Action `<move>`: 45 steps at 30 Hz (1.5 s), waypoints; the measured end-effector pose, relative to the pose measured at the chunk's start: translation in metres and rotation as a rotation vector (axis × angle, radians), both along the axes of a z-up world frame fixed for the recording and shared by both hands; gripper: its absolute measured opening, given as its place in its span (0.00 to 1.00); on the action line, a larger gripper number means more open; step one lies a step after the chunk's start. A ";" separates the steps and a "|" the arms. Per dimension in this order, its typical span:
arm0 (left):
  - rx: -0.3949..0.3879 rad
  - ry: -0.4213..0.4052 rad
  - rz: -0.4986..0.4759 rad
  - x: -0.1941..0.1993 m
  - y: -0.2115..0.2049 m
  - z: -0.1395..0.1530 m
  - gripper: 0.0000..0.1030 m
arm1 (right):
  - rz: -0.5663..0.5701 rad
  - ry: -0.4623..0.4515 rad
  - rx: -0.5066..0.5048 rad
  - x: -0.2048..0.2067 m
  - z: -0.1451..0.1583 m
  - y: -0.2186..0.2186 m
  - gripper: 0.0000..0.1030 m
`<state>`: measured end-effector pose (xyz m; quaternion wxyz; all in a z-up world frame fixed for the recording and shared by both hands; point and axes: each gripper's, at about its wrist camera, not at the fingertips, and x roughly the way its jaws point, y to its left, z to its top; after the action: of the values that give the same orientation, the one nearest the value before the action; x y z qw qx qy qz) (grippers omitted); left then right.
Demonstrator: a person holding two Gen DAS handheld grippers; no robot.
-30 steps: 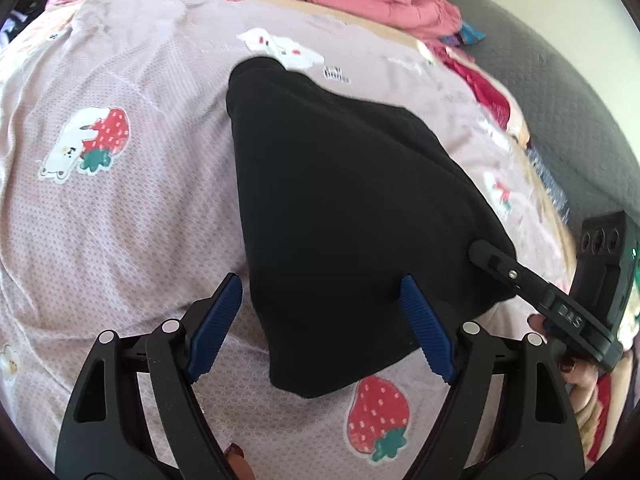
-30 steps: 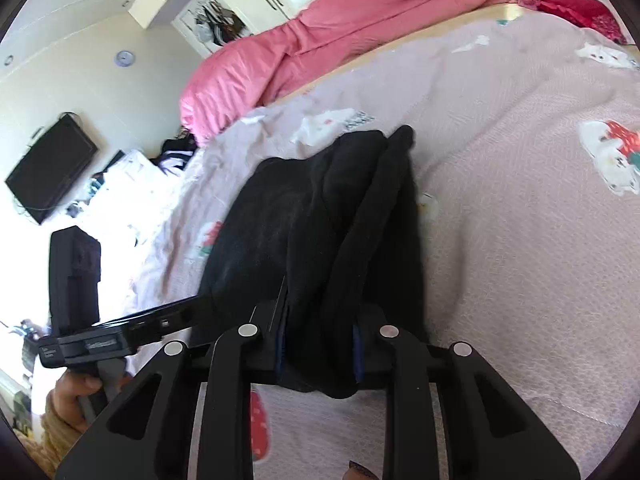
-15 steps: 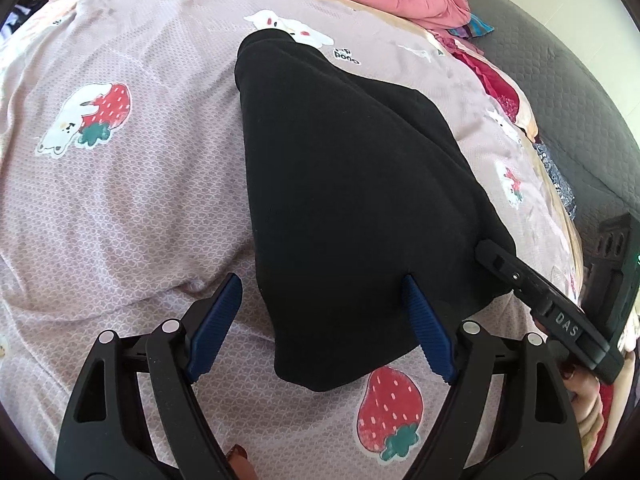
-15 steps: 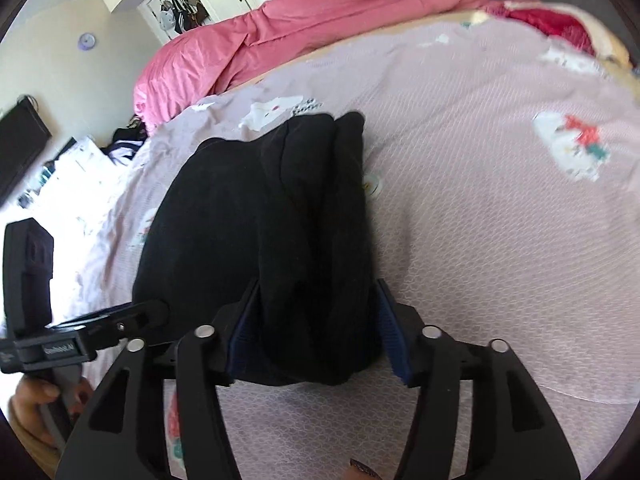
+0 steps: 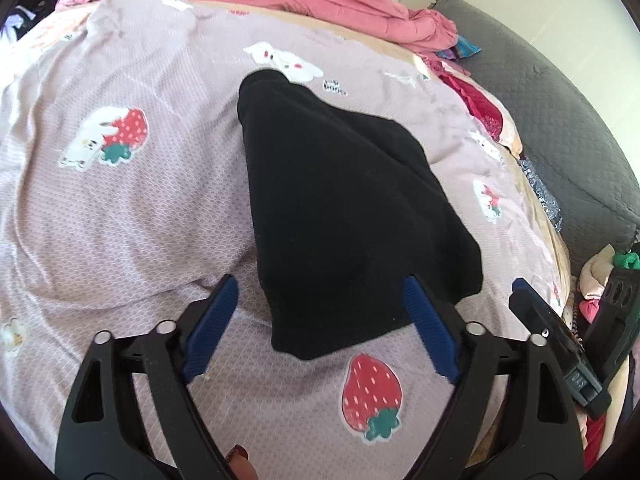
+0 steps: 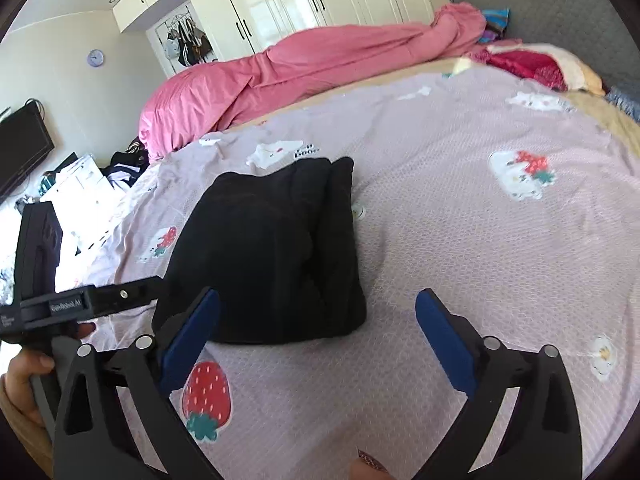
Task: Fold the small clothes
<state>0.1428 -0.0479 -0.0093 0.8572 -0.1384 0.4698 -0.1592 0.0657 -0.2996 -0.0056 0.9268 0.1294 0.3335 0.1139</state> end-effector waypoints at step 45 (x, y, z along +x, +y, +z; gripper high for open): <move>0.150 -0.107 0.093 -0.095 0.025 -0.002 0.91 | -0.033 -0.014 -0.221 -0.078 -0.014 0.038 0.96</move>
<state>0.0480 -0.0227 -0.0117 0.8956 -0.0870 0.4268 -0.0908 -0.0123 -0.2615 -0.0200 0.9396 0.0308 0.3352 0.0622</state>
